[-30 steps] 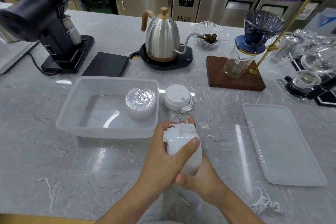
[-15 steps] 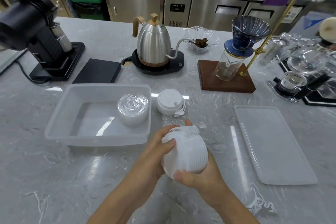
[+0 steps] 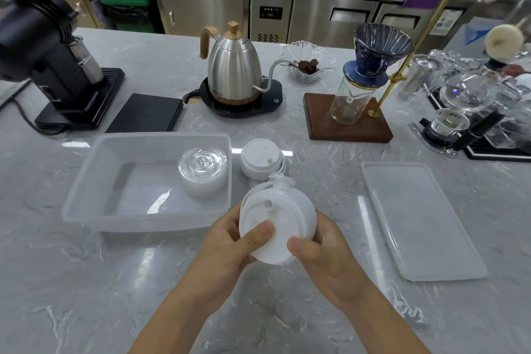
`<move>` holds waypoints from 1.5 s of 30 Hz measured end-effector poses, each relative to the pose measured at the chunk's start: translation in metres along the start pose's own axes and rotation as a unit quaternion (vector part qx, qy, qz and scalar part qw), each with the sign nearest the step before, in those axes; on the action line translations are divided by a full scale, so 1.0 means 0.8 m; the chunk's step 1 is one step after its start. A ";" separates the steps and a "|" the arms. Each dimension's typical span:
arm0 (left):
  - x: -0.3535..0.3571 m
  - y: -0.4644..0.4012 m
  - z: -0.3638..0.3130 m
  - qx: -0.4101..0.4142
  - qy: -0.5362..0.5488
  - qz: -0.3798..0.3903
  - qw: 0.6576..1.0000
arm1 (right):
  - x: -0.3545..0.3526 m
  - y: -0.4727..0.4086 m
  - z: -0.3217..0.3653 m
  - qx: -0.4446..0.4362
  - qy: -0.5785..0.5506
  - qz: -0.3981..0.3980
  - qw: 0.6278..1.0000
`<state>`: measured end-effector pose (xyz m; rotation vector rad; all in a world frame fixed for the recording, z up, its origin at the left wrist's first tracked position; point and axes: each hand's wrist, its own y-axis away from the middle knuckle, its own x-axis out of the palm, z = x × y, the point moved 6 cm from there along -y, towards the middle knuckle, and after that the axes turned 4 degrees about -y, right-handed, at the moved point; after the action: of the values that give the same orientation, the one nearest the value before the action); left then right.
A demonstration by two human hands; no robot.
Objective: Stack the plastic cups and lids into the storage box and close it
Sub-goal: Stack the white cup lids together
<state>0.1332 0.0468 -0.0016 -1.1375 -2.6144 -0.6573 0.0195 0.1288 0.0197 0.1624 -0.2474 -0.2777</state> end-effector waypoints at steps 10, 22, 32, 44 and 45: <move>-0.007 -0.005 0.003 0.002 -0.004 -0.060 0.998 | -0.017 -0.003 0.006 -0.039 -0.062 -0.059 0.996; 0.001 -0.002 0.010 -0.005 -0.001 -0.066 0.998 | -0.021 0.007 0.009 -0.042 -0.040 -0.125 0.990; 0.006 0.002 0.008 0.015 -0.010 -0.049 0.999 | -0.018 0.019 0.014 -0.047 -0.052 -0.120 0.990; -0.010 0.020 0.005 0.043 -0.043 -0.052 0.997 | -0.024 0.033 0.023 -0.046 0.029 -0.139 0.989; -0.012 0.022 0.003 0.044 -0.041 -0.046 0.997 | -0.024 0.033 0.023 -0.045 0.032 -0.140 0.989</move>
<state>0.1527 0.0523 -0.0020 -1.0440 -2.7497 -0.5176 0.0037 0.1572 0.0384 0.1163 -0.1482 -0.5617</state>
